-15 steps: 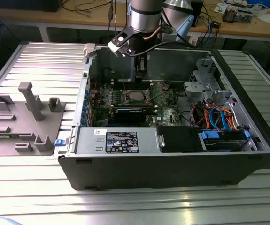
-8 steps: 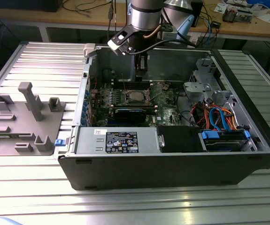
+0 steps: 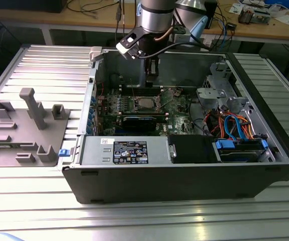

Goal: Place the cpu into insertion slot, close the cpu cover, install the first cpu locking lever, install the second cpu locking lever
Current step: 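Close the cpu cover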

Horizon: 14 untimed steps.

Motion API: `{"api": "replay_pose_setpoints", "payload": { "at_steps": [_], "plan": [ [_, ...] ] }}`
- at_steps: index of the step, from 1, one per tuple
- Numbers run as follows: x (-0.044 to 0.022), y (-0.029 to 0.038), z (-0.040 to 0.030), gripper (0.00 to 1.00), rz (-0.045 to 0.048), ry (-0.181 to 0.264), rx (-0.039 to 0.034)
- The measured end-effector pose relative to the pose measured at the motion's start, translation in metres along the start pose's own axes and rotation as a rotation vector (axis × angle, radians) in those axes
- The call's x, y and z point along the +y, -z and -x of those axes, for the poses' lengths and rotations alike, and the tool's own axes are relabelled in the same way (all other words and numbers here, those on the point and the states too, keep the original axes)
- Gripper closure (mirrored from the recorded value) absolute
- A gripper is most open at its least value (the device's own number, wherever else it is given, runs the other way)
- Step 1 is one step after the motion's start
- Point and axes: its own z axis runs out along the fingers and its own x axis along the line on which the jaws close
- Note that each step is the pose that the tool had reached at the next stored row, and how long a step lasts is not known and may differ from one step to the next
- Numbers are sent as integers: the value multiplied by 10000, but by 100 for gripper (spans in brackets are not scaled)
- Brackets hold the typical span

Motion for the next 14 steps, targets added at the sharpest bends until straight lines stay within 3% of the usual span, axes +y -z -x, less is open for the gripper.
{"api": "replay_pose_setpoints", "payload": {
  "at_steps": [14],
  "plan": [
    [77,0,0,89,0,0,0]
  ]
}}
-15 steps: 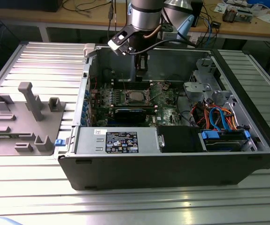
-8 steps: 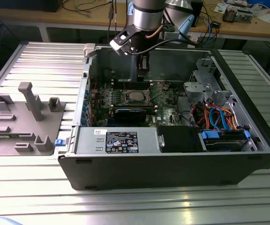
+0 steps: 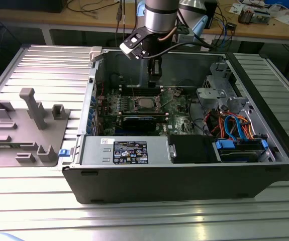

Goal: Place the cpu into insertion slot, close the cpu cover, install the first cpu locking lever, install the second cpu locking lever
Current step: 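Close the cpu cover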

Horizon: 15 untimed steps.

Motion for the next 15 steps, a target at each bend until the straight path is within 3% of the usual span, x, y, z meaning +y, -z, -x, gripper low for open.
{"api": "replay_pose_setpoints", "payload": {
  "at_steps": [15],
  "plan": [
    [58,0,0,89,0,0,-1]
  ]
}}
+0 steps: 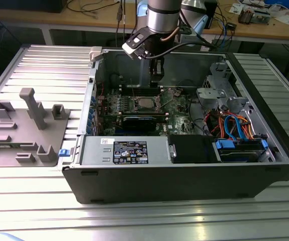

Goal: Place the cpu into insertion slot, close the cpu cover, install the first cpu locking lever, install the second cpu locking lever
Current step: 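Close the cpu cover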

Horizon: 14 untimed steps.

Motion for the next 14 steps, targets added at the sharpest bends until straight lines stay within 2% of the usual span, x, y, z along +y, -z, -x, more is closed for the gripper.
{"api": "replay_pose_setpoints", "payload": {
  "at_steps": [14],
  "plan": [
    [41,0,0,89,0,0,0]
  ]
}}
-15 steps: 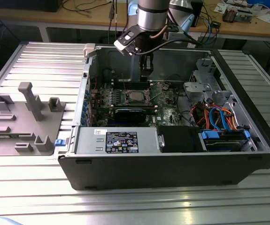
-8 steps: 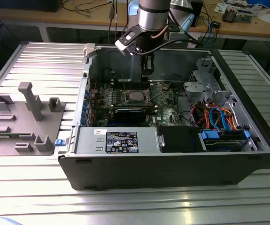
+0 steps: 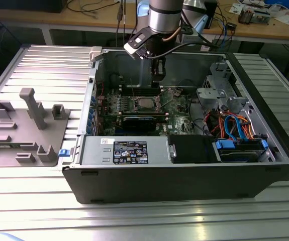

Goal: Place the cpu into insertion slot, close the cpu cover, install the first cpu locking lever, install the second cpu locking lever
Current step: 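Close the cpu cover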

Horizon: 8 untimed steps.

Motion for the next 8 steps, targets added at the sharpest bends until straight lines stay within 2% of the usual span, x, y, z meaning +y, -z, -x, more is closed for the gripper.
{"api": "replay_pose_setpoints", "payload": {
  "at_steps": [8],
  "plan": [
    [42,0,0,89,0,0,0]
  ]
}}
